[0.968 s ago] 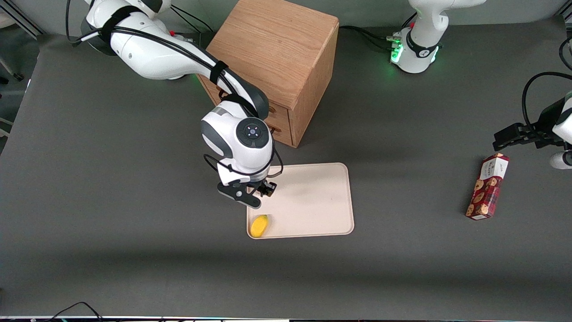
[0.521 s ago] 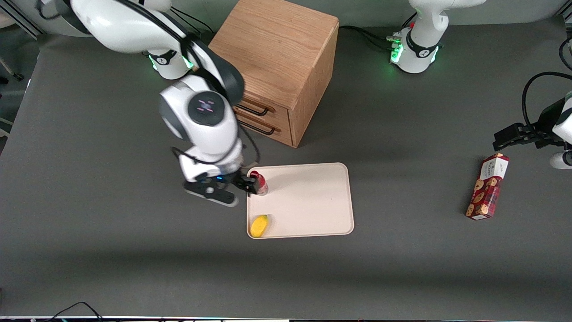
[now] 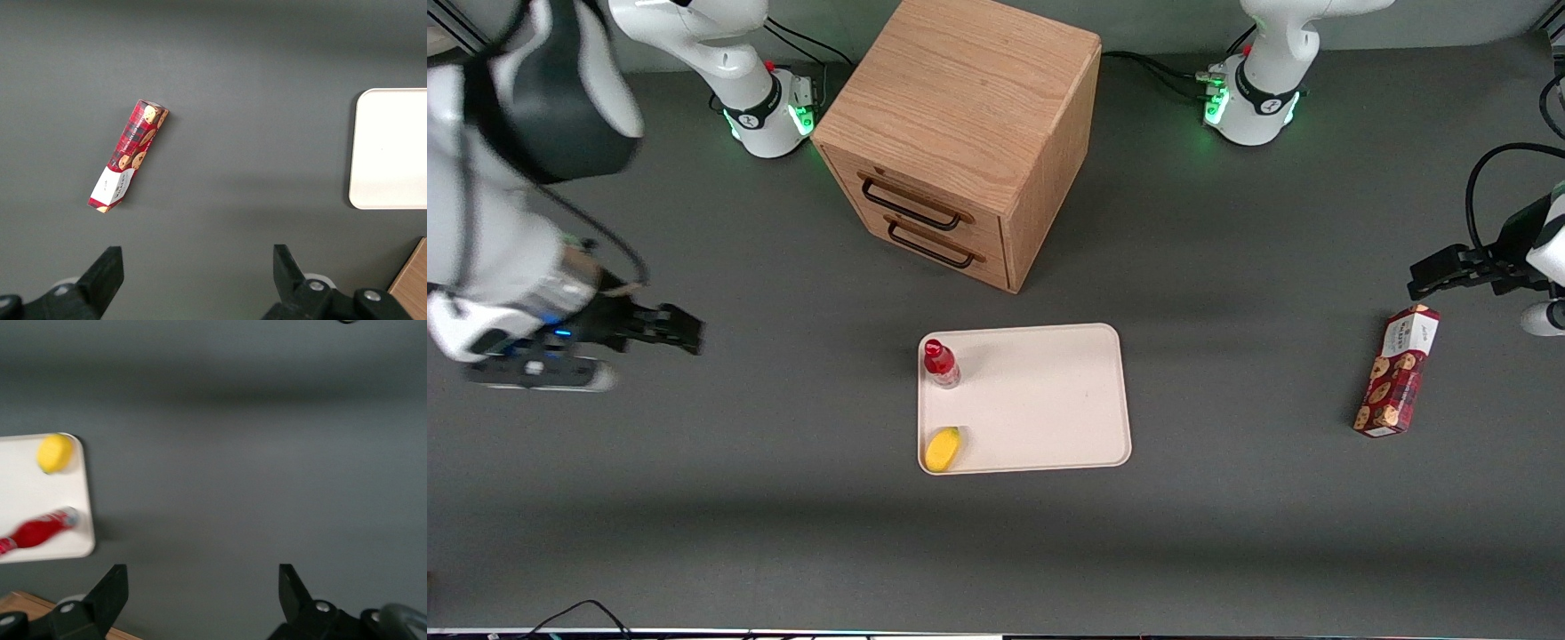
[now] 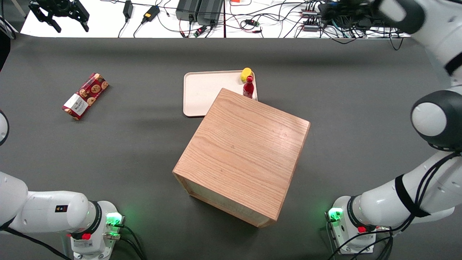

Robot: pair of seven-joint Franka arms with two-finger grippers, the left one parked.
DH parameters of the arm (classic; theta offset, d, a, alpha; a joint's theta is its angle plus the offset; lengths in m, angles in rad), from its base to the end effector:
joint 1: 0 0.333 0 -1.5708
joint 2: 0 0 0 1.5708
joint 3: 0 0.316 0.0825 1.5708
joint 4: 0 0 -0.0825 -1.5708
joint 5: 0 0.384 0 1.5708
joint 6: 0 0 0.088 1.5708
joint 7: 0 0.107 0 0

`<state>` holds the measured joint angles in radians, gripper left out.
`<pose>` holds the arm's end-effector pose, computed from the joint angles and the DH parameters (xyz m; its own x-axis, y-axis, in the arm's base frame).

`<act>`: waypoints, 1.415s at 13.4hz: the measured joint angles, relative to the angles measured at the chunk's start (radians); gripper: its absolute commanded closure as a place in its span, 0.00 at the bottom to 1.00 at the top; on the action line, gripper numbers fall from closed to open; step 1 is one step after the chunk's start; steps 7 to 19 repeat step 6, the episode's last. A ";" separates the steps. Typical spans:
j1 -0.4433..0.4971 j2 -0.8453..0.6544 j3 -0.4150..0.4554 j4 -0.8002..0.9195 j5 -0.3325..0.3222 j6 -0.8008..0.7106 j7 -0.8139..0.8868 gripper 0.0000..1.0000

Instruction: Place coke bottle on tray

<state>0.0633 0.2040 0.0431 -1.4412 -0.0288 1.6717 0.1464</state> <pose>0.6217 0.0609 0.5750 0.9988 -0.0382 0.0293 -0.0387 -0.9991 0.0159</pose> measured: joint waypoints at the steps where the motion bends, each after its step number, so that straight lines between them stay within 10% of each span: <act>1: -0.013 -0.031 -0.049 -0.032 0.032 0.000 -0.067 0.00; 19: -0.046 -0.122 -0.119 -0.122 0.083 0.000 -0.142 0.00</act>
